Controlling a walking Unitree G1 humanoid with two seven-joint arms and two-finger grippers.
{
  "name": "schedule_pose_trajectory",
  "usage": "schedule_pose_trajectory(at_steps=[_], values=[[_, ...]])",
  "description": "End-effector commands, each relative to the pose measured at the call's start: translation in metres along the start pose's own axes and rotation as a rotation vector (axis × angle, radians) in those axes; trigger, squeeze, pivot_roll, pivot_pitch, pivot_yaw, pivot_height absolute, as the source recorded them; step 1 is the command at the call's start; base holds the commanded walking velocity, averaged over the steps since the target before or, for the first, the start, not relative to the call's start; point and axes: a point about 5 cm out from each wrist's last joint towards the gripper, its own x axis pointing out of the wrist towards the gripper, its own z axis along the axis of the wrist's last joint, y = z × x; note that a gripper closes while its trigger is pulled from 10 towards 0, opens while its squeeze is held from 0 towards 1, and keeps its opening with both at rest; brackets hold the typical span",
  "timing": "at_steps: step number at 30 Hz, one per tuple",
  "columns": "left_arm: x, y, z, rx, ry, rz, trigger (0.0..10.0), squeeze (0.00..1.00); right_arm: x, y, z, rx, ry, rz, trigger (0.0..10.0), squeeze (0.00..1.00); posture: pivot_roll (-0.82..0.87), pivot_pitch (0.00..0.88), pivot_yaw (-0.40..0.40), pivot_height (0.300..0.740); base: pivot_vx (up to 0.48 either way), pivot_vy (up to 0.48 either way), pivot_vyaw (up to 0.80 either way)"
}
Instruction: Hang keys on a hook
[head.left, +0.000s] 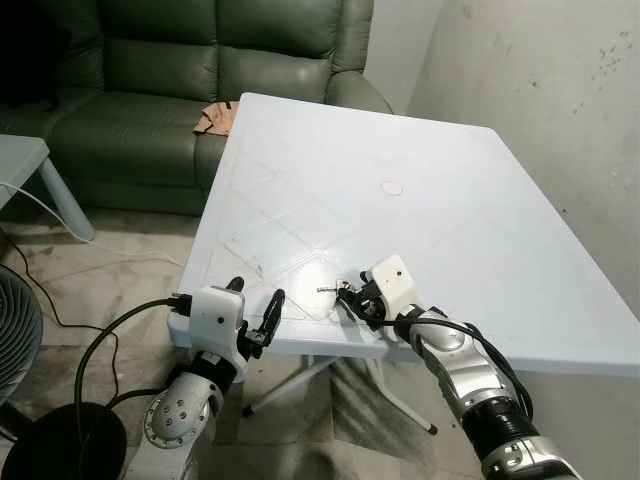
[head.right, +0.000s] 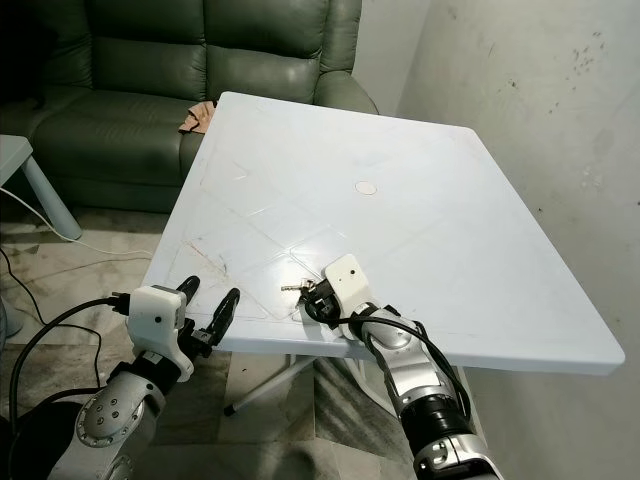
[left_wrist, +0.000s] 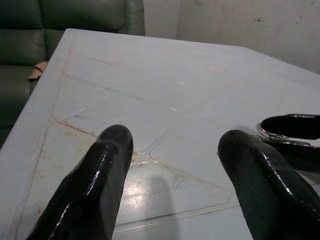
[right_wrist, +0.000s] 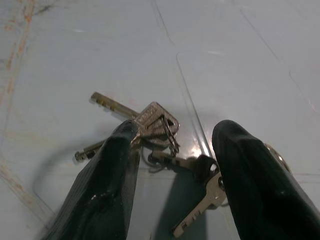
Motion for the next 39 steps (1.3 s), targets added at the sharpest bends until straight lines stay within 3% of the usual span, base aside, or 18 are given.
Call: schedule_pose_trajectory(at_steps=[1, 3, 4, 5, 7, 8, 9, 11, 18, 19, 21, 25, 31, 32, 35, 36, 39], values=[[-0.0008, -0.0040, 0.0046, 0.000, -0.012, -0.008, 10.0, 0.00, 0.0006, -0.0023, -0.0010, -0.008, 0.020, -0.011, 10.0, 0.00, -0.04, 0.062, -0.143, 0.740, 0.000, 0.000, 0.00], [-0.0016, -0.0045, 0.0048, -0.001, -0.010, -0.010, 10.0, 0.00, 0.0006, -0.0016, -0.0010, -0.006, 0.020, -0.009, 9.4, 0.00, -0.04, 0.065, -0.144, 0.740, 0.000, 0.000, 0.00], [-0.0019, -0.0045, 0.0044, -0.001, -0.008, -0.009, 10.0, 0.00, 0.0007, -0.0015, -0.0006, -0.006, 0.016, -0.011, 6.2, 0.00, -0.04, 0.065, -0.144, 0.740, 0.000, 0.000, 0.00], [-0.0022, -0.0044, 0.0043, -0.001, -0.007, -0.008, 10.0, 0.00, 0.0007, -0.0014, -0.0002, -0.006, 0.012, -0.013, 4.5, 0.00, -0.04, 0.066, -0.145, 0.740, 0.000, 0.000, 0.00], [-0.0026, -0.0045, 0.0043, -0.002, -0.006, -0.006, 10.0, 0.00, 0.0009, -0.0017, 0.0004, -0.009, 0.007, -0.025, 4.0, 0.00, -0.04, 0.067, -0.145, 0.740, 0.000, 0.000, 0.00], [-0.0030, -0.0048, 0.0045, -0.004, -0.007, -0.006, 10.0, 0.00, 0.0007, -0.0021, 0.0013, -0.010, -0.003, -0.035, 2.8, 0.00, -0.04, 0.068, -0.146, 0.740, 0.000, 0.000, 0.00], [-0.0033, -0.0049, 0.0044, -0.004, -0.006, -0.005, 10.0, 0.00, 0.0005, -0.0020, 0.0015, -0.012, -0.007, -0.037, 0.6, 0.00, -0.04, 0.068, -0.146, 0.740, 0.000, 0.000, 0.00], [-0.0035, -0.0050, 0.0043, -0.004, -0.005, -0.004, 10.0, 0.00, 0.0005, -0.0021, 0.0015, -0.016, -0.008, -0.036, 0.0, 0.00, -0.04, 0.067, -0.147, 0.740, 0.000, 0.000, 0.00], [-0.0029, -0.0049, 0.0046, -0.004, -0.005, -0.004, 10.0, 0.00, 0.0006, -0.0028, 0.0038, -0.016, -0.022, -0.033, 0.0, 0.00, -0.04, 0.066, -0.147, 0.740, 0.000, 0.000, 0.00], [-0.0021, -0.0050, 0.0045, -0.003, -0.004, -0.003, 10.0, 0.00, 0.0007, -0.0034, 0.0038, -0.016, -0.020, -0.034, 0.5, 0.00, -0.04, 0.066, -0.147, 0.740, 0.000, 0.000, 0.00], [-0.0017, -0.0052, 0.0045, -0.003, -0.005, -0.004, 10.0, 0.00, 0.0007, -0.0039, 0.0037, -0.015, -0.019, -0.035, 0.3, 0.00, -0.04, 0.066, -0.147, 0.740, 0.000, 0.000, 0.00], [-0.0015, -0.0053, 0.0047, -0.005, -0.006, -0.004, 10.0, 0.00, 0.0008, -0.0045, 0.0038, -0.019, -0.018, -0.038, 1.1, 0.00, -0.04, 0.066, -0.147, 0.740, 0.000, 0.000, 0.00], [-0.0014, -0.0053, 0.0047, -0.004, -0.006, -0.003, 10.0, 0.00, 0.0009, -0.0049, 0.0039, -0.025, -0.018, -0.041, 1.1, 0.00, -0.04, 0.066, -0.147, 0.740, 0.000, 0.000, 0.00], [-0.0014, -0.0049, 0.0050, -0.004, -0.006, -0.002, 10.0, 0.00, 0.0013, -0.0049, 0.0037, -0.023, -0.013, -0.041, 2.6, 0.00, -0.04, 0.064, -0.147, 0.740, 0.000, 0.000, 0.00], [-0.0015, -0.0037, 0.0053, -0.004, -0.007, 0.000, 10.0, 0.00, 0.0022, -0.0048, 0.0031, -0.022, 0.000, -0.043, 3.1, 0.00, -0.04, 0.063, -0.146, 0.740, 0.000, 0.000, 0.00], [-0.0015, -0.0035, 0.0054, -0.003, -0.007, 0.001, 10.0, 0.00, 0.0022, -0.0047, 0.0023, -0.026, 0.005, -0.042, 4.1, 0.00, -0.04, 0.063, -0.146, 0.740, 0.000, 0.000, 0.00], [-0.0016, -0.0036, 0.0054, -0.002, -0.006, 0.000, 10.0, 0.00, 0.0021, -0.0045, 0.0008, -0.027, 0.014, -0.038, 4.8, 0.00, -0.04, 0.063, -0.146, 0.740, 0.000, 0.000, 0.00]])
